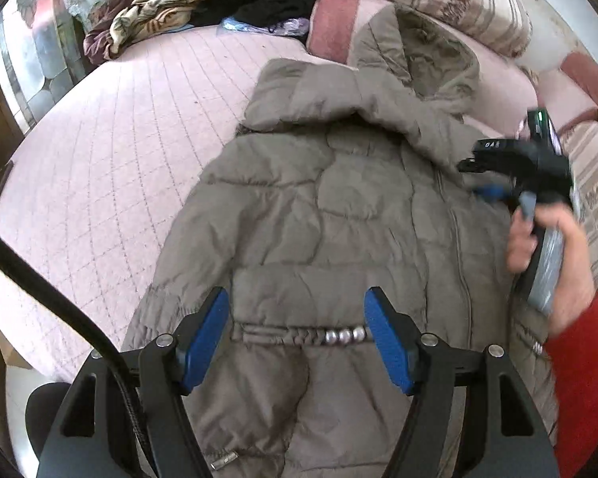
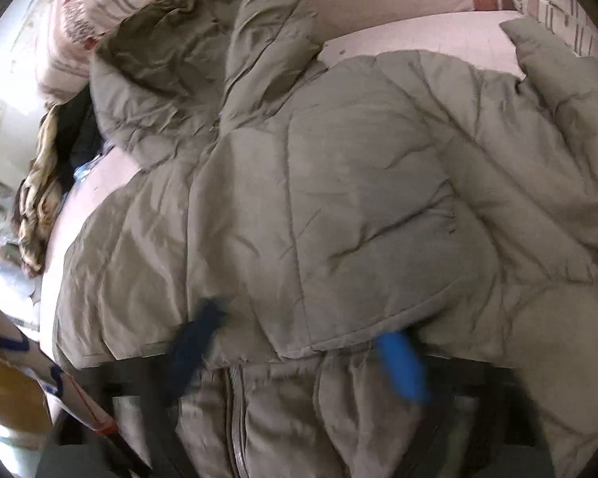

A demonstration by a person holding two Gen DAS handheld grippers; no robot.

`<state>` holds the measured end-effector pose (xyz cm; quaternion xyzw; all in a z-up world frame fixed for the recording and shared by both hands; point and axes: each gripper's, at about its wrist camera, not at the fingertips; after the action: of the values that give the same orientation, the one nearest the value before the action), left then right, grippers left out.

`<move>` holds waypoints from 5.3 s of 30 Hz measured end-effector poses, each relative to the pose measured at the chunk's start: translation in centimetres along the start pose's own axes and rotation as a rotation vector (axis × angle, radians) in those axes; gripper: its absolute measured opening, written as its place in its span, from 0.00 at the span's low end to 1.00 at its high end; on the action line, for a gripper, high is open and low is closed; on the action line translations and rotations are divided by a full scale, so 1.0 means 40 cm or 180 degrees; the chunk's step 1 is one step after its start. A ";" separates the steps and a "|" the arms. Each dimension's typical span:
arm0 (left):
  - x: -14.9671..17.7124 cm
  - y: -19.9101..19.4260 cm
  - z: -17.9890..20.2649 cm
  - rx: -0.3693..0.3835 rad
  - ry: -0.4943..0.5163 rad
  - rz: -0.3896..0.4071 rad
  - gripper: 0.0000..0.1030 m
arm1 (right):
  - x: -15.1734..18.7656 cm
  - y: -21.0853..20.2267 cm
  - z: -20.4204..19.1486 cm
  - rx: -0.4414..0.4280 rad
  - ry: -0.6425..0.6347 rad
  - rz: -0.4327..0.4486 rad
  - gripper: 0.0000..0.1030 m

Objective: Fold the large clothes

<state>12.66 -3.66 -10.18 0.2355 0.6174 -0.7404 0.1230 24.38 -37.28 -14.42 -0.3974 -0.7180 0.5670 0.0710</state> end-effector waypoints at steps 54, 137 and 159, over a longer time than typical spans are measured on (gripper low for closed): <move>-0.040 -0.016 0.152 -0.0329 -0.0012 -0.0160 0.68 | -0.353 -0.460 1.005 0.0872 0.1770 0.1278 0.07; -0.447 0.307 -0.004 -0.0302 -0.0395 -0.0329 0.19 | -0.069 -0.072 0.097 0.0628 -0.0843 0.0343 0.90; -0.308 0.159 -0.166 -0.0725 -0.0305 0.0382 0.68 | -0.159 -0.252 -0.244 0.0301 -0.1009 0.0472 0.91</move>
<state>27.56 0.12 -10.27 0.2208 0.6758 -0.6672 0.2224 29.12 -34.45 -0.03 -0.3511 -0.6615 0.6593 -0.0665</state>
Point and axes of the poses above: each gripper's, at about its wrist camera, not at the fingertips, and y roughly the way its jaws point, z to its right, x to its underside, and after that the axes turned 2 degrees about y, right-handed
